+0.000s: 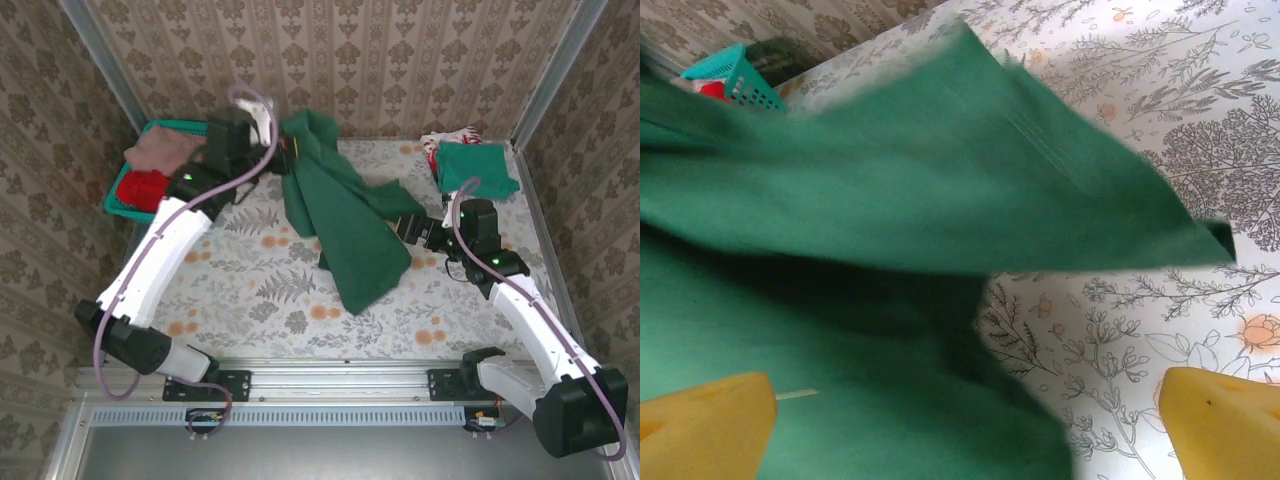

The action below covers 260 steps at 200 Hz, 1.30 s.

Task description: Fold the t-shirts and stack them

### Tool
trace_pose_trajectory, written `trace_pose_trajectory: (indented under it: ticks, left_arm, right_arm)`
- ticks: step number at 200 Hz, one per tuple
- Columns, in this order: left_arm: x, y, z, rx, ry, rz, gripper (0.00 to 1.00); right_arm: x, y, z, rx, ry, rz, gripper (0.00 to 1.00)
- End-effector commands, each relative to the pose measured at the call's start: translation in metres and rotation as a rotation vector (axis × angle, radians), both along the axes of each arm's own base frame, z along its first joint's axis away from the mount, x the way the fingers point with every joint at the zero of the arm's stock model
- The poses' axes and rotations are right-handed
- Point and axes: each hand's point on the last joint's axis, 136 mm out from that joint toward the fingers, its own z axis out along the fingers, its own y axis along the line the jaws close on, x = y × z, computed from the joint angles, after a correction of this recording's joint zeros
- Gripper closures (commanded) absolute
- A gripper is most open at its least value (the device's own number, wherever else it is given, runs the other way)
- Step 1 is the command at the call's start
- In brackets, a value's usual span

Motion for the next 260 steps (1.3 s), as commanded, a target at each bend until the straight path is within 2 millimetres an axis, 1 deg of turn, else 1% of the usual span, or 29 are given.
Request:
trace_pose_trajectory:
  ticks: [1, 8, 13, 18, 27, 33, 39, 53, 70, 76, 90, 93, 95, 100, 114, 123, 132, 146, 157, 163, 183, 196, 202, 214, 226, 235, 248, 260]
  left_arm:
    - [0.018, 0.027, -0.080, -0.066, 0.135, 0.167, 0.85]
    - [0.016, 0.033, -0.117, -0.032, 0.202, 0.199, 0.79]
    - [0.013, 0.037, -0.140, -0.003, 0.248, 0.219, 0.66]
    - [0.009, 0.043, -0.161, 0.035, 0.297, 0.243, 0.58]
    - [0.002, 0.052, -0.184, 0.084, 0.352, 0.278, 0.53]
    - [-0.004, 0.053, -0.196, 0.106, 0.377, 0.280, 0.46]
    - [-0.008, 0.054, -0.204, 0.118, 0.390, 0.278, 0.36]
    - [-0.018, 0.055, -0.212, 0.144, 0.400, 0.271, 0.28]
    - [-0.028, 0.060, -0.208, 0.180, 0.386, 0.274, 0.15]
    - [-0.032, 0.062, -0.204, 0.190, 0.377, 0.272, 0.13]
    - [-0.038, 0.065, -0.193, 0.192, 0.345, 0.261, 0.10]
    - [-0.039, 0.065, -0.189, 0.188, 0.335, 0.260, 0.10]
    - [-0.040, 0.066, -0.188, 0.186, 0.331, 0.258, 0.10]
    - [-0.042, 0.067, -0.184, 0.182, 0.319, 0.255, 0.10]
    - [-0.046, 0.067, -0.172, 0.174, 0.289, 0.231, 0.10]
    - [-0.049, 0.067, -0.167, 0.173, 0.278, 0.221, 0.10]
    - [-0.051, 0.068, -0.166, 0.177, 0.274, 0.214, 0.10]
    - [-0.055, 0.071, -0.171, 0.192, 0.283, 0.210, 0.10]
    - [-0.059, 0.074, -0.180, 0.209, 0.299, 0.214, 0.11]
    - [-0.061, 0.076, -0.186, 0.214, 0.311, 0.217, 0.11]
    - [-0.067, 0.076, -0.202, 0.212, 0.341, 0.207, 0.11]
    - [-0.068, 0.072, -0.209, 0.201, 0.352, 0.191, 0.12]
    - [-0.068, 0.070, -0.213, 0.198, 0.360, 0.185, 0.12]
    - [-0.067, 0.066, -0.217, 0.193, 0.371, 0.171, 0.14]
    - [-0.065, 0.062, -0.220, 0.192, 0.375, 0.161, 0.15]
    - [-0.065, 0.060, -0.222, 0.192, 0.380, 0.152, 0.15]
    - [-0.065, 0.056, -0.224, 0.191, 0.384, 0.140, 0.16]
    - [-0.067, 0.053, -0.227, 0.192, 0.391, 0.129, 0.16]
  right_arm:
    - [-0.005, 0.006, -0.014, -0.003, 0.019, 0.026, 0.00]
    - [-0.006, 0.010, -0.020, -0.001, 0.034, 0.041, 0.00]
    - [-0.007, 0.015, -0.024, -0.002, 0.045, 0.059, 0.00]
    - [-0.008, 0.020, -0.029, -0.008, 0.057, 0.076, 0.00]
    - [-0.009, 0.026, -0.039, -0.037, 0.083, 0.093, 0.00]
    - [-0.010, 0.031, -0.047, -0.062, 0.103, 0.101, 0.00]
    - [-0.011, 0.037, -0.055, -0.086, 0.122, 0.115, 0.00]
    - [-0.013, 0.050, -0.071, -0.151, 0.161, 0.138, 0.00]
    - [-0.012, 0.063, -0.089, -0.250, 0.201, 0.155, 0.00]
    - [-0.009, 0.066, -0.093, -0.277, 0.211, 0.152, 0.00]
    - [-0.003, 0.078, -0.100, -0.312, 0.231, 0.168, 0.00]
    - [-0.002, 0.081, -0.098, -0.312, 0.228, 0.171, 0.00]
    - [-0.001, 0.082, -0.104, -0.323, 0.244, 0.175, 0.00]
    - [0.002, 0.087, -0.108, -0.329, 0.254, 0.182, 0.01]
    - [0.008, 0.099, -0.112, -0.339, 0.261, 0.199, 0.03]
    - [0.013, 0.100, -0.115, -0.364, 0.263, 0.186, 0.07]
    - [0.019, 0.099, -0.116, -0.391, 0.268, 0.170, 0.12]
    - [0.025, 0.099, -0.117, -0.423, 0.277, 0.169, 0.12]
    - [0.028, 0.095, -0.120, -0.460, 0.291, 0.154, 0.11]
    - [0.027, 0.089, -0.122, -0.491, 0.303, 0.139, 0.11]
    - [0.020, 0.061, -0.118, -0.577, 0.320, 0.056, 0.11]
    - [0.011, 0.047, -0.113, -0.579, 0.327, 0.018, 0.13]
    - [0.008, 0.044, -0.110, -0.565, 0.321, 0.007, 0.14]
    - [-0.001, 0.040, -0.110, -0.538, 0.319, 0.006, 0.17]
    - [-0.008, 0.034, -0.116, -0.528, 0.332, -0.005, 0.19]
    - [-0.014, 0.026, -0.125, -0.534, 0.354, -0.026, 0.19]
    - [-0.017, 0.015, -0.137, -0.514, 0.386, -0.050, 0.19]
    - [-0.016, 0.015, -0.146, -0.458, 0.399, -0.036, 0.19]
